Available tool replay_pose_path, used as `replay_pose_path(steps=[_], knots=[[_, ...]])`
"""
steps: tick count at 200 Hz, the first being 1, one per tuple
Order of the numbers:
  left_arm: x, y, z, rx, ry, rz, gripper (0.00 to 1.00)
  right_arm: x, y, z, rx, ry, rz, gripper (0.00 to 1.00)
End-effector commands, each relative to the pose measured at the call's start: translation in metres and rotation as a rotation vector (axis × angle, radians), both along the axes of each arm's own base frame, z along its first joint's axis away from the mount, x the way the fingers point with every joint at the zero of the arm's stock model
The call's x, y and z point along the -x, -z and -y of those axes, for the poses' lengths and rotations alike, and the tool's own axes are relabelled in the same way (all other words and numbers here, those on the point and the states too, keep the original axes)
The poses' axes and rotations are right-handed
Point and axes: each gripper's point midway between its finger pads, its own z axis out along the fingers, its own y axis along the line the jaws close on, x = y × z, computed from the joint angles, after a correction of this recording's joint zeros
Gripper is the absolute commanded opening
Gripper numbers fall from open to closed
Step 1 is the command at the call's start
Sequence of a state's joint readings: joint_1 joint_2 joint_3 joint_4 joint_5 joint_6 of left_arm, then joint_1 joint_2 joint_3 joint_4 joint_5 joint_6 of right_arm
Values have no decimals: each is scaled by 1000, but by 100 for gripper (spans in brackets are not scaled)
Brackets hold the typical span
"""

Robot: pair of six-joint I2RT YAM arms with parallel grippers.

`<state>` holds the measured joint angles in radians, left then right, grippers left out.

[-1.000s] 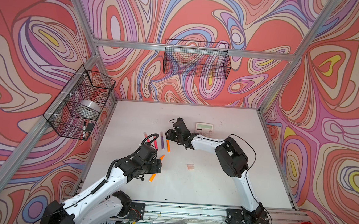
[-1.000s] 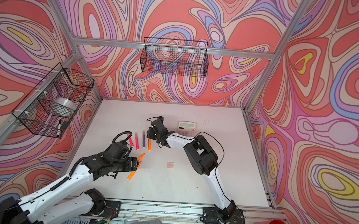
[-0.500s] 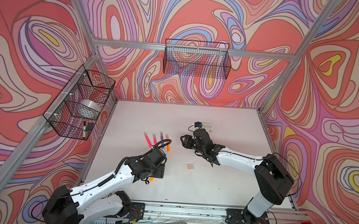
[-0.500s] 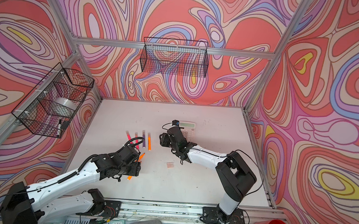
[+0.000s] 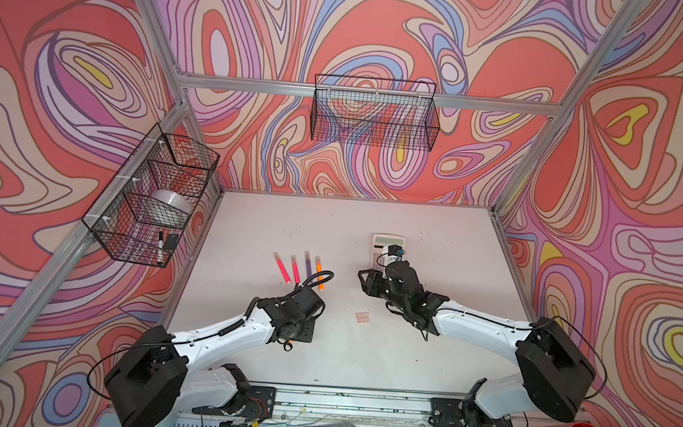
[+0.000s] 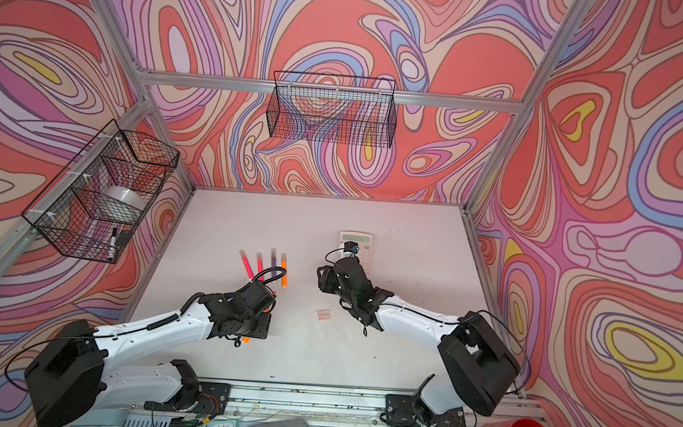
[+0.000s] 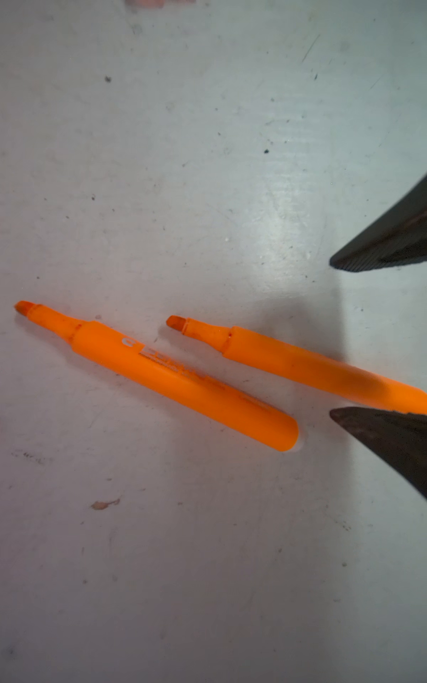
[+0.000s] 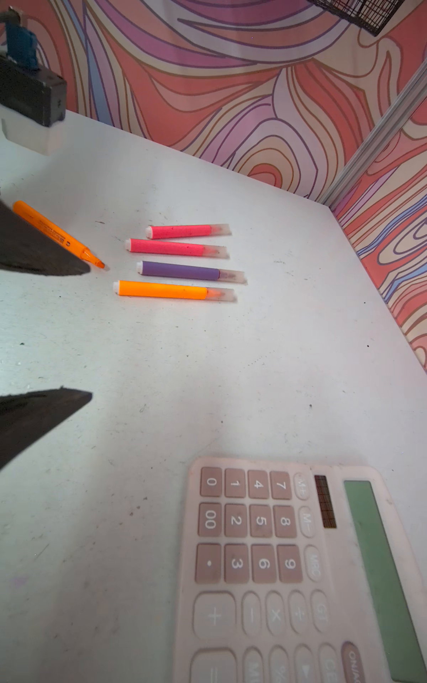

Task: Insert the pens into the pen caps
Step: 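Grasp the orange highlighter with the left gripper and lift it upright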

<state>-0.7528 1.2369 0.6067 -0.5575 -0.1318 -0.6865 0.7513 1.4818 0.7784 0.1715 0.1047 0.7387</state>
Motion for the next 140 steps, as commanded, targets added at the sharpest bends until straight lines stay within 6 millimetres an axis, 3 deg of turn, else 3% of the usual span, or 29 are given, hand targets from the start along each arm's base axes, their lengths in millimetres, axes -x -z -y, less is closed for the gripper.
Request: replay_pose_path(steps=[1, 47, 96, 140], knots=[[-1, 5, -1, -8, -24, 4, 57, -1, 2, 3, -4, 18, -1, 50], [1, 19, -1, -27, -23, -27, 53, -1, 3, 2, -4, 24, -3, 50], [0, 22, 3, -25, -9, -43, 37, 0, 5, 6, -1, 36, -6, 49], [1, 25, 6, -21, -2, -54, 29, 1, 5, 5, -11, 35, -8, 49]])
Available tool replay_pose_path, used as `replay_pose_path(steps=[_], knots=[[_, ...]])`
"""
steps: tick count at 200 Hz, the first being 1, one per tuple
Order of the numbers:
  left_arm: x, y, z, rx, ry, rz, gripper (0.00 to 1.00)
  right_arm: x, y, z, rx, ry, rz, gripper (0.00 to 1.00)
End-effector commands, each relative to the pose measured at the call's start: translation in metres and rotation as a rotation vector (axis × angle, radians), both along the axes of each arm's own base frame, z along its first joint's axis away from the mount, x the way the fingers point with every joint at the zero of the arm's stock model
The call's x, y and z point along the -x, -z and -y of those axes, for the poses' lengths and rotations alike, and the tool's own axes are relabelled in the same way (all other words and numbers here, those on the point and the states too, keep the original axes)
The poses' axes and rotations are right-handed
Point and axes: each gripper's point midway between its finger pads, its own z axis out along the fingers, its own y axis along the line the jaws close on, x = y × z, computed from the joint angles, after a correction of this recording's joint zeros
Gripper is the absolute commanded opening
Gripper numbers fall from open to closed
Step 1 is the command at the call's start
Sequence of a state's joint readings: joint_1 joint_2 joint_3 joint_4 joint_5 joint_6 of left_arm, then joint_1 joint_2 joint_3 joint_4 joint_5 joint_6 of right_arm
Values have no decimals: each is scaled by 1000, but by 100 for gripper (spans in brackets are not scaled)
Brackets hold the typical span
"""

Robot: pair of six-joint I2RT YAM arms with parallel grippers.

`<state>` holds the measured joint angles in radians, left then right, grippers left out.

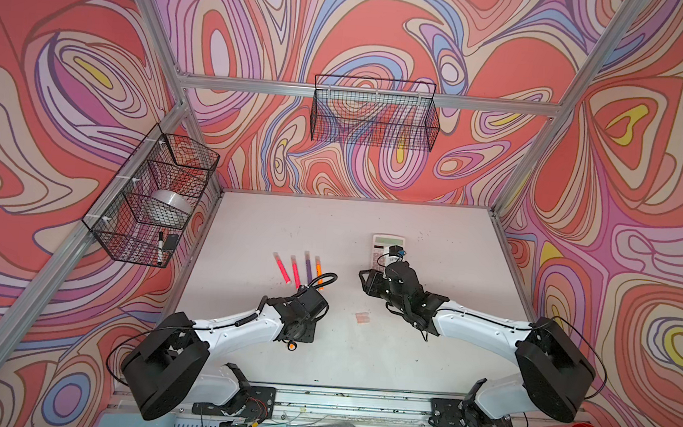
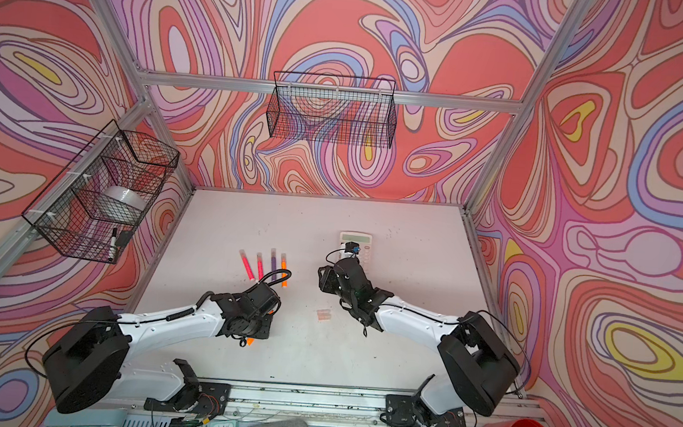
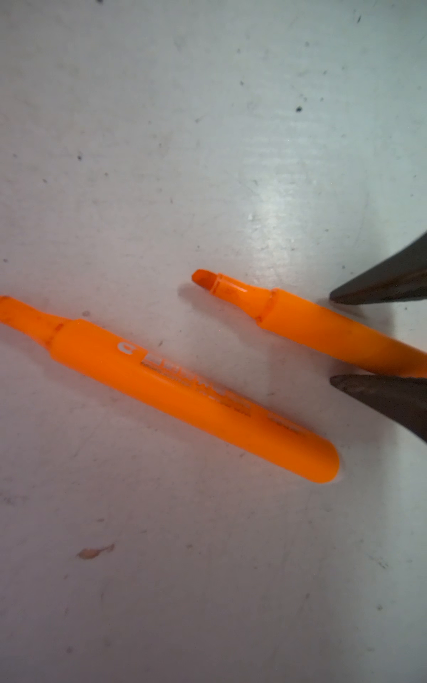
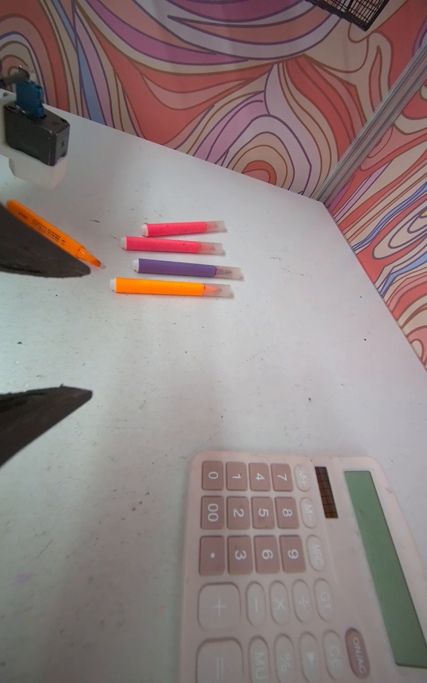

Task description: Insert the pens into the pen caps

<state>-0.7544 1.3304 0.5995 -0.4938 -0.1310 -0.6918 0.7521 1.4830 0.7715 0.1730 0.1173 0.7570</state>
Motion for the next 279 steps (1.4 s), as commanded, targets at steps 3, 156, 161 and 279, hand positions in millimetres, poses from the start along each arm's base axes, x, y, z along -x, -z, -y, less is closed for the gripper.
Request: replay_pose_path(steps=[3, 156, 161, 279], knots=[[5, 8, 3, 1, 4, -29, 28, 1, 3, 3, -6, 14, -1, 49], [-48, -96, 78, 327, 193, 301, 6, 62, -31, -44, -272, -27, 89, 48], [-53, -104, 81, 343, 202, 334, 6, 64, -33, -46, -281, -32, 90, 48], [-33, -151, 107, 584, 379, 471, 8, 71, -33, -87, -354, -109, 91, 46]])
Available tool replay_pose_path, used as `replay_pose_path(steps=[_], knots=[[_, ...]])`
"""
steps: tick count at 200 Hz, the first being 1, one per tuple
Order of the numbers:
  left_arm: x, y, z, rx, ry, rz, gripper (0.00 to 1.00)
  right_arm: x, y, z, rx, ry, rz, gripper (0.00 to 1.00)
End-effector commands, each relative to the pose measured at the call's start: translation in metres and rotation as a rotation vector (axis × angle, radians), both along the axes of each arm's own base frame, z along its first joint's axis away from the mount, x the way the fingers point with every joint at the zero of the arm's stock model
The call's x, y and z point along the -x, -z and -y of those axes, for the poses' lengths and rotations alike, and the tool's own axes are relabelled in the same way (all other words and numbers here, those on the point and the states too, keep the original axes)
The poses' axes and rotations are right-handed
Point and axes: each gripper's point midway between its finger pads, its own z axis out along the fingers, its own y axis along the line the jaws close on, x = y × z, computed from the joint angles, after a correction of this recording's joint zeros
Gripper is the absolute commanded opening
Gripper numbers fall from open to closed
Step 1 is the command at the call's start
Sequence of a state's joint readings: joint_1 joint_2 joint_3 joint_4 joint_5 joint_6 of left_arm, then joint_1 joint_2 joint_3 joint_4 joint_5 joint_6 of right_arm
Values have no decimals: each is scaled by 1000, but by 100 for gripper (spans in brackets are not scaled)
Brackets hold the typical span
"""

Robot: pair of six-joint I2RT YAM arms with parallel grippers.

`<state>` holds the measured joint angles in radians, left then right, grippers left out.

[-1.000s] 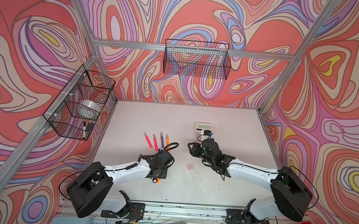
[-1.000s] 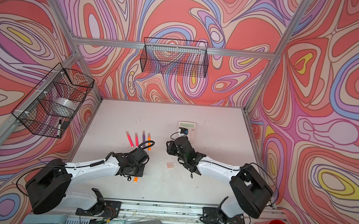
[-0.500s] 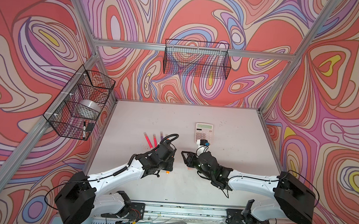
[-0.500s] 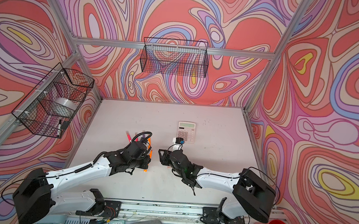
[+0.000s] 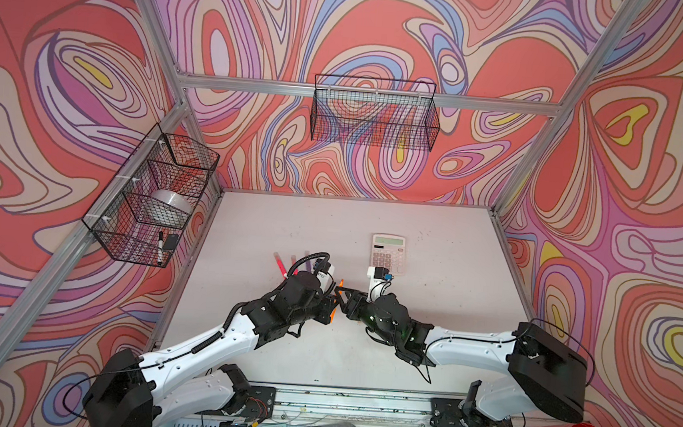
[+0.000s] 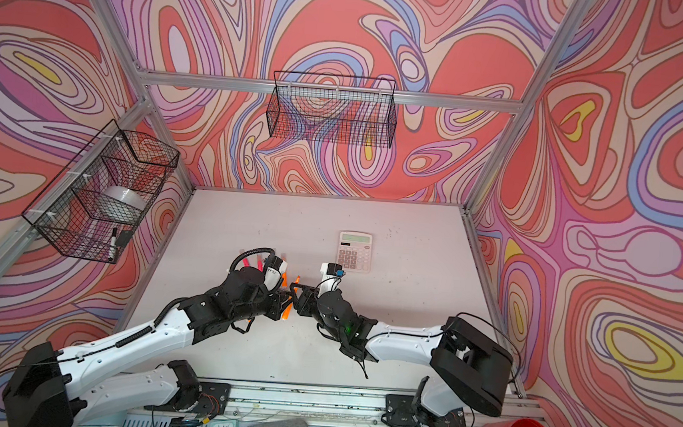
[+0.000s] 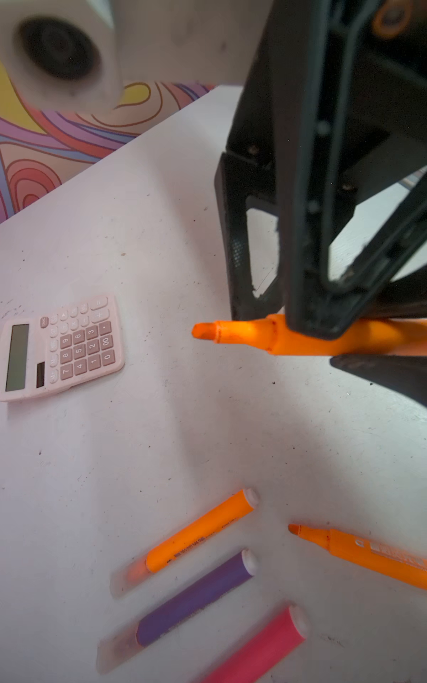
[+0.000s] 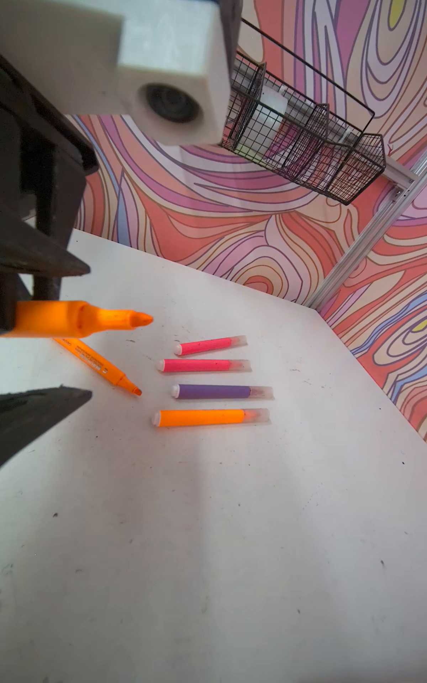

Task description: Insert the pens into the pen caps

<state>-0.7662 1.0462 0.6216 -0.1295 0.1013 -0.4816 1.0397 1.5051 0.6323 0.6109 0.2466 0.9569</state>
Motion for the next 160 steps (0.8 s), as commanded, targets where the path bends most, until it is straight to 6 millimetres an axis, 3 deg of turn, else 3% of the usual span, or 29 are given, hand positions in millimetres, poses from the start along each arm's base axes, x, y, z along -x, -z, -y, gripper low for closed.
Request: replay_pose_path(steps=[1, 79, 110, 140, 160], knots=[[4, -18, 13, 75, 62, 52, 8, 0, -3, -10, -27, -21, 1, 46], [-5, -20, 7, 55, 13, 88, 10, 2, -2, -16, -49, -35, -29, 20], [-4, -21, 8, 65, 25, 91, 21, 1, 0, -17, -49, -32, -34, 6], [-4, -14, 9, 58, 29, 83, 34, 1, -1, -19, -54, -34, -32, 0], [-4, -9, 10, 57, 32, 75, 37, 1, -2, -22, -52, -43, -33, 0]])
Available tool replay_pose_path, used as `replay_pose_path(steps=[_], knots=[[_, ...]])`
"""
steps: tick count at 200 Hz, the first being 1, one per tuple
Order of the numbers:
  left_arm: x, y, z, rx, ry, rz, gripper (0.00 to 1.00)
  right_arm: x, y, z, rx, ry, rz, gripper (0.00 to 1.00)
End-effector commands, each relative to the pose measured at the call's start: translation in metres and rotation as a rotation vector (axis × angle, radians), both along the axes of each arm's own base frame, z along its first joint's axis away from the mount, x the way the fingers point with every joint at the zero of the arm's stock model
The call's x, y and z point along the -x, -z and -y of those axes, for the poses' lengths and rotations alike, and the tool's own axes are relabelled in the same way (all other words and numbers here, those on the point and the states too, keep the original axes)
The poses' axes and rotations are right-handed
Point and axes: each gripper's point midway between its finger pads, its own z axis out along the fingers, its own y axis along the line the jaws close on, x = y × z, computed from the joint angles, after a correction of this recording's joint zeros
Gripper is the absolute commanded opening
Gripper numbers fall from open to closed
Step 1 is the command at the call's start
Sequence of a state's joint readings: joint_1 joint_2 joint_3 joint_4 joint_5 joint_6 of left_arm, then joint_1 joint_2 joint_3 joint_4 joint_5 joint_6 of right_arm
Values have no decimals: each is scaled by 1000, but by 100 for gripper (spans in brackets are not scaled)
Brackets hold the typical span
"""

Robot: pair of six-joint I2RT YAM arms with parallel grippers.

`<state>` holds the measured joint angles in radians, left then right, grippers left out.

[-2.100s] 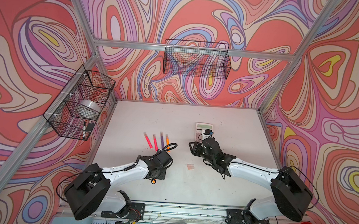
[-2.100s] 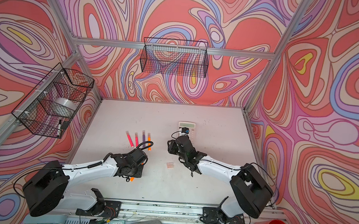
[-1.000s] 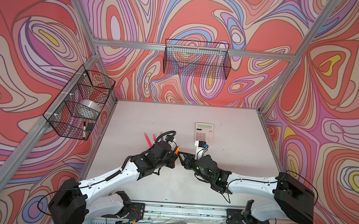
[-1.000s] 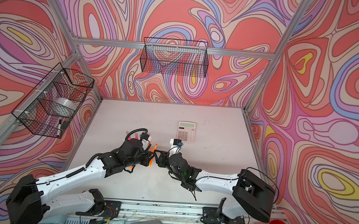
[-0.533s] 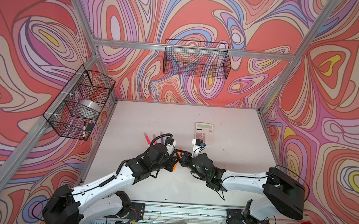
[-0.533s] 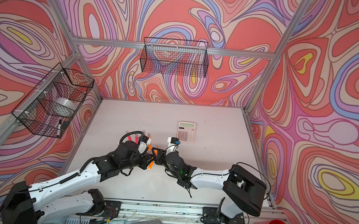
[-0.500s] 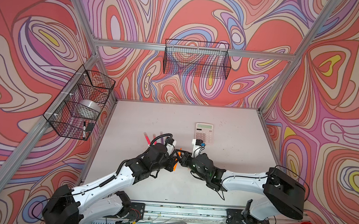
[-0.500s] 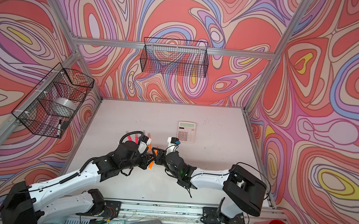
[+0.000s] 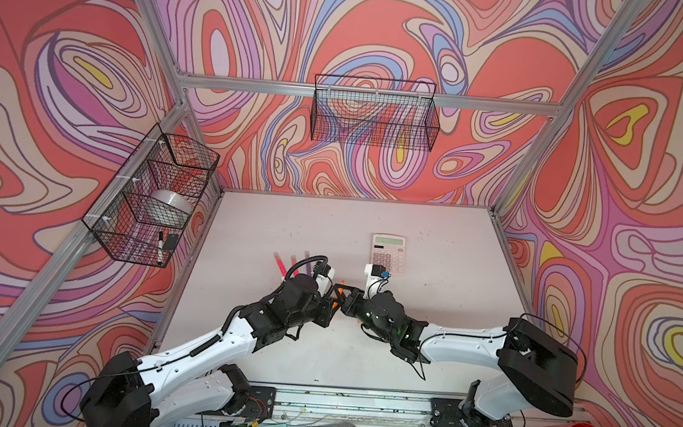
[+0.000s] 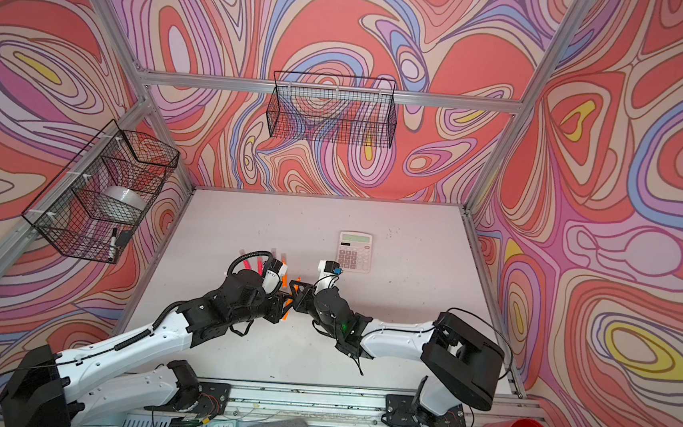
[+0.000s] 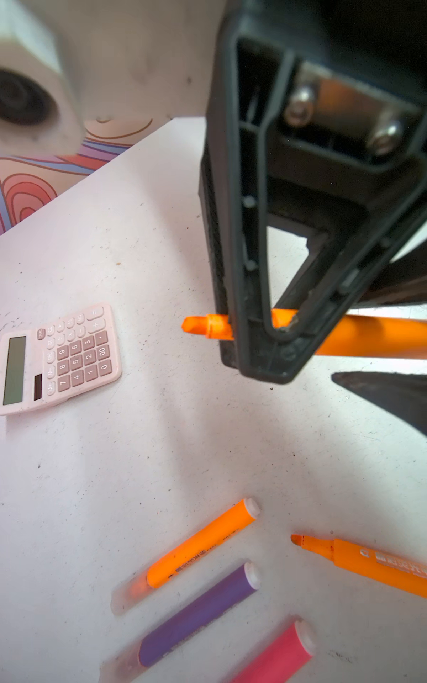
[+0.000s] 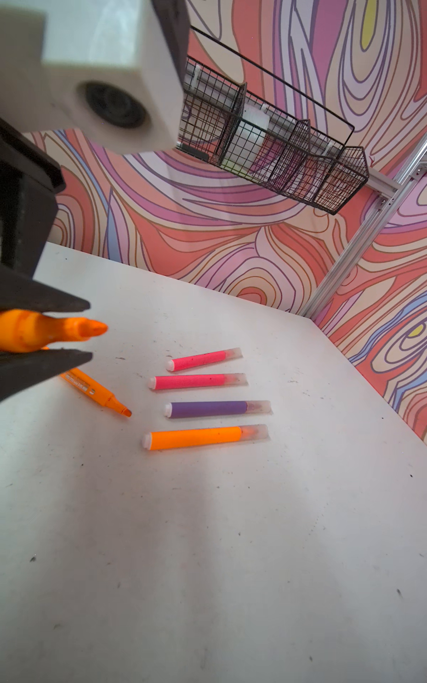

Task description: Insert the pens into the pen caps

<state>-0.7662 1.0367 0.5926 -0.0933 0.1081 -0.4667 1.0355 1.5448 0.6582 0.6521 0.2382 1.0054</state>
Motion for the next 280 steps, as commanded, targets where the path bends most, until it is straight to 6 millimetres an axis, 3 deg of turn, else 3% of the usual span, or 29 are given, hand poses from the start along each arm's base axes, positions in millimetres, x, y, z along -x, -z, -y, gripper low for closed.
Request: replay_pose_path(steps=[1, 53, 139, 152, 169, 197, 200, 209, 240, 259, 280], knots=[[-5, -12, 10, 50, 18, 57, 37, 6, 2, -13, 6, -51, -10, 0], [-8, -12, 12, 58, 16, 69, 32, 8, 3, -19, -6, -66, -14, 0], [-10, -15, 14, 80, 16, 90, 1, 10, 8, -25, 0, -81, -24, 0], [-11, -15, 13, 83, 12, 103, 0, 11, 9, -25, 3, -82, -23, 7], [-12, -15, 11, 89, 2, 118, 0, 10, 6, -22, 12, -77, -9, 27], [-20, -20, 0, 80, -74, 153, 0, 10, -3, 0, 97, -29, 24, 53], [-17, -7, -7, 57, -92, 133, 0, 10, -6, 4, 106, -21, 30, 55], [-22, -6, -16, 36, -148, 138, 0, 11, -9, 16, 140, 0, 41, 59], [-32, -11, -33, 54, -262, 195, 0, 19, -7, 64, 299, 80, 32, 59], [-31, -14, -40, 41, -273, 221, 0, 25, 11, 88, 402, 106, -7, 54], [-23, -18, -39, 39, -215, 256, 0, 34, 39, 95, 486, 83, -77, 49]])
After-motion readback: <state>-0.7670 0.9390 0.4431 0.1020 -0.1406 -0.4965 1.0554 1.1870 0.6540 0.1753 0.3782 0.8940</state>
